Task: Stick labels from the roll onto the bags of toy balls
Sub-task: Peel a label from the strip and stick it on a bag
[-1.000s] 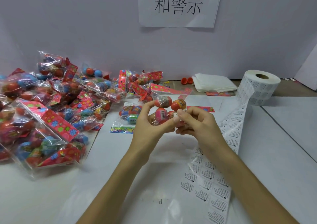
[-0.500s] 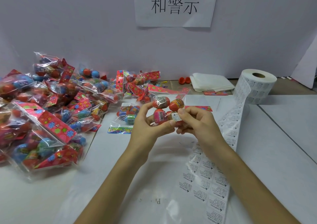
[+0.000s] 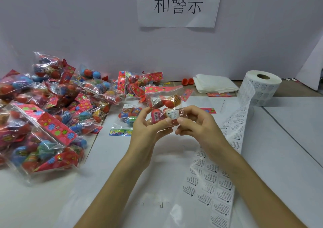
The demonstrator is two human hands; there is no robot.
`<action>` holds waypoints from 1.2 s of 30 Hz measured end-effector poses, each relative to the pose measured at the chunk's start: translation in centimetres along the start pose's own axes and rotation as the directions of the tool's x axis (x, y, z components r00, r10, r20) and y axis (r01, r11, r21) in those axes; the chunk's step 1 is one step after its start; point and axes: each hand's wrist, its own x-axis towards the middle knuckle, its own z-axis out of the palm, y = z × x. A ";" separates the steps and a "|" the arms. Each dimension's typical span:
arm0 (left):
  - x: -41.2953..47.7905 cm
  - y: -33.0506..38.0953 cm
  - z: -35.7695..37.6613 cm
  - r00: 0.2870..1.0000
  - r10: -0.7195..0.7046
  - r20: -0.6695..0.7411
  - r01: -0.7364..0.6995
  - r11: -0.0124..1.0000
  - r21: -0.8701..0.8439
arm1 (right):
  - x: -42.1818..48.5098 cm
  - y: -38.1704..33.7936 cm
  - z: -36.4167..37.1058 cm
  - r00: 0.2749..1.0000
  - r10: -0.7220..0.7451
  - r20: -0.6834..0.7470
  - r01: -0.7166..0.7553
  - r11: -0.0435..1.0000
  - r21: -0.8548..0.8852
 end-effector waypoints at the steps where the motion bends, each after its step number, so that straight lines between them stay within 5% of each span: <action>1: 0.0 0.0 0.0 1.000 0.005 0.001 -0.005 1.000 0.022 | 0.0 0.0 0.1 1.000 0.008 -0.009 -0.008 1.000 0.001; 16: 0.1 0.1 -0.1 0.992 0.068 -0.104 -0.045 0.978 0.202 | -0.1 0.6 0.8 0.998 -0.019 -0.068 0.004 0.977 -0.214; 25: 0.1 0.0 -0.1 0.996 -0.015 -0.091 0.029 0.988 0.153 | 0.3 0.3 -0.2 1.000 0.016 0.023 -0.014 0.998 -0.060; 29: 0.0 0.0 0.1 0.998 -0.043 -0.052 0.054 0.969 0.240 | 0.5 0.2 -1.2 0.992 0.100 -0.070 -0.105 0.992 -0.073; 36: -0.4 -0.4 0.4 0.998 -0.028 0.049 0.002 0.889 0.459 | 1.0 -0.4 -3.7 0.995 -0.008 -0.096 0.002 0.998 -0.058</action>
